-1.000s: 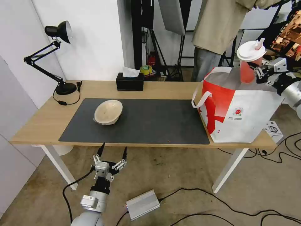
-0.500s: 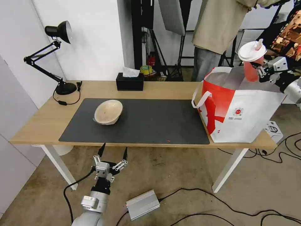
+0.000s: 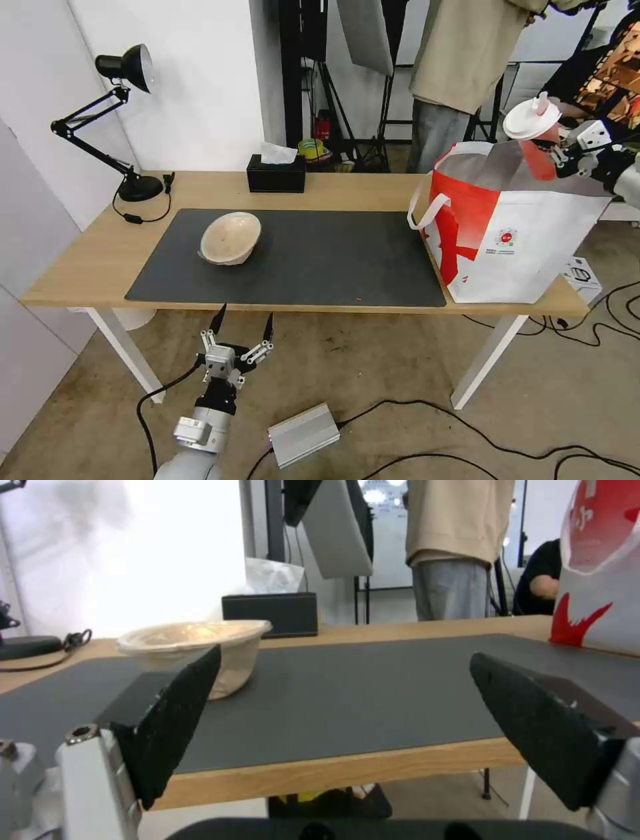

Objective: Pick up the trash from the table and place it into the takeout bag.

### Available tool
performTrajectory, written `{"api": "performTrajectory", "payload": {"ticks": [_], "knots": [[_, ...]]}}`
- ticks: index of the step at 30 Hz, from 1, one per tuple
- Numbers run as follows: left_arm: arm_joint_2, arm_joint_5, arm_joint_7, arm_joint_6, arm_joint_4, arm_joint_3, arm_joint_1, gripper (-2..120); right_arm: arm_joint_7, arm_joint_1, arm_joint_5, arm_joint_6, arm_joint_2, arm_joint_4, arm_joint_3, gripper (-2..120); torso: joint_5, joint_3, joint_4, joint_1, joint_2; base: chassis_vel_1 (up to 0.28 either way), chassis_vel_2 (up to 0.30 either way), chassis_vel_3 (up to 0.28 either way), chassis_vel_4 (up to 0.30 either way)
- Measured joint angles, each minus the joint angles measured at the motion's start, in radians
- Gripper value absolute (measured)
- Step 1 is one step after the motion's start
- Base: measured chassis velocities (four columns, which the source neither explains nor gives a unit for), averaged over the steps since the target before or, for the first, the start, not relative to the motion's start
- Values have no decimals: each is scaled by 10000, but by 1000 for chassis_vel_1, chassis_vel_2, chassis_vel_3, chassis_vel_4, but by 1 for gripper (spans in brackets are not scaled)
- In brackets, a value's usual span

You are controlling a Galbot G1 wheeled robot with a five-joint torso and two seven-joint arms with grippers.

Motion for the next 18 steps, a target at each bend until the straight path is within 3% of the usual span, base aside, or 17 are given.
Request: {"api": "performTrajectory", "payload": {"ticks": [18], "knots": [[-43,40,6,-67,-115,69,99,100,-194,80,-649,-240,-59,-42,-251,3,1,0,0,0,0,0,0,0,0]]}}
